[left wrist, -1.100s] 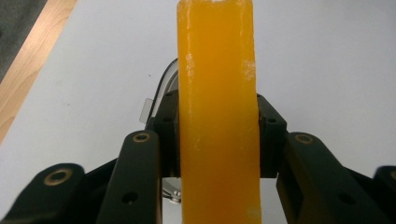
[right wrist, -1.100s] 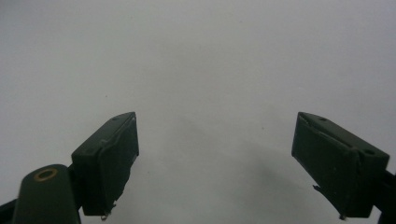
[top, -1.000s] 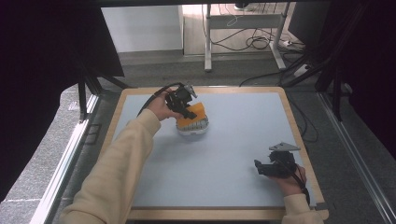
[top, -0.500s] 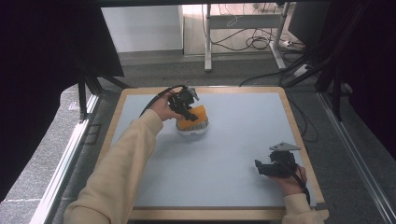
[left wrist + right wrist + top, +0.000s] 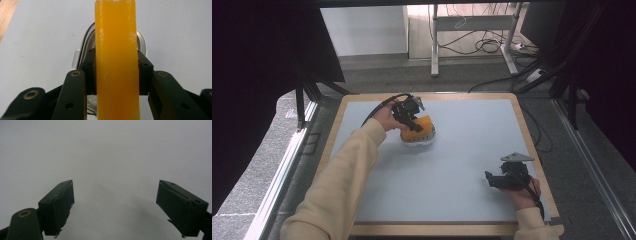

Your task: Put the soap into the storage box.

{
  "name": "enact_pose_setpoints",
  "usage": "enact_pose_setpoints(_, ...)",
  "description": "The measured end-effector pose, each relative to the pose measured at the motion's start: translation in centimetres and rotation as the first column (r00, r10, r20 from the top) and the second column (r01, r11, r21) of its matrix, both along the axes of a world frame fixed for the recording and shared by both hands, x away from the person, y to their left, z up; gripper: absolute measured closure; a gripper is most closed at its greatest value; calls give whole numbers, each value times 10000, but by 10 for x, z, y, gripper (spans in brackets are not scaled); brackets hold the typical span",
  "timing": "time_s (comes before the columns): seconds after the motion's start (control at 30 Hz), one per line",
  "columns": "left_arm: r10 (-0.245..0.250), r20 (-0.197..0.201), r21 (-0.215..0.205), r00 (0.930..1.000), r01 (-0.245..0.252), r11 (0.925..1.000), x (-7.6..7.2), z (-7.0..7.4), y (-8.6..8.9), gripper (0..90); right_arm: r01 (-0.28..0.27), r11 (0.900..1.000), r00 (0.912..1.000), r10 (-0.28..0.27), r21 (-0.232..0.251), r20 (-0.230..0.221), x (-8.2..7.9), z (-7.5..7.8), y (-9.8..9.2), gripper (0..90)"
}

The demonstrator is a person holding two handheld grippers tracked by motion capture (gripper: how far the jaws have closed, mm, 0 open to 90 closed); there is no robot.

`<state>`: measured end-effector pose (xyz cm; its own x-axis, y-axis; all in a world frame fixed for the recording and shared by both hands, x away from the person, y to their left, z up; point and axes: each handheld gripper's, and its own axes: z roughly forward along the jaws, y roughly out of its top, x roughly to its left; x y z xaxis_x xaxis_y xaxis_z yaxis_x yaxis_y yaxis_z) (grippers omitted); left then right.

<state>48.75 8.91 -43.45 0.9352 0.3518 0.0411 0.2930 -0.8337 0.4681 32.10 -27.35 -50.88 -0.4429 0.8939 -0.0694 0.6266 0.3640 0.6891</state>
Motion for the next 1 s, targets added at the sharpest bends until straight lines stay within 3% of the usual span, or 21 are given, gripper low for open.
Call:
enact_pose_setpoints(0.3, 76, 93, 208, 9999, -78, 9998, 2, -10, -4, 617, -2, 10000, 10000, 2, -31, -4, 0, 0, -1, 151)
enact_pose_setpoints(0.4, 277, 243, -259, 9993, -270, 9993, 3, -6, -2, 595, 0, 10000, 10000, 0, -43, -18, 0, -1, 0, 151)
enact_pose_setpoints(0.5, 574, 483, -652, 9972, -542, 9964, 2, 4, 1, 470, 4, 10000, 10000, -4, -43, -18, 0, 0, 0, 151)
enact_pose_setpoints(0.67, 943, 862, -856, 9918, -869, 9925, -3, 15, 4, 340, -49, 10000, 10000, 49, -68, -39, 0, -1, 1, 150)
enact_pose_setpoints(0.87, 1083, 1085, -1065, 9882, -967, 9896, -12, 20, 8, 312, -5, 10000, 10000, 5, -45, 7, -1, 0, 1, 151)
enact_pose_setpoints(0.93, 1332, 990, -1513, 9861, -1174, 9815, -22, 22, 12, 306, 14, 10000, 10000, -14, -56, 7, -1, 0, 1, 150)
enact_pose_setpoints(1.0, 1518, 954, -1599, 9838, -1354, 9778, -27, 22, 15, 295, -1, 10000, 10000, 1, -75, -1, -1, 0, 1, 150)
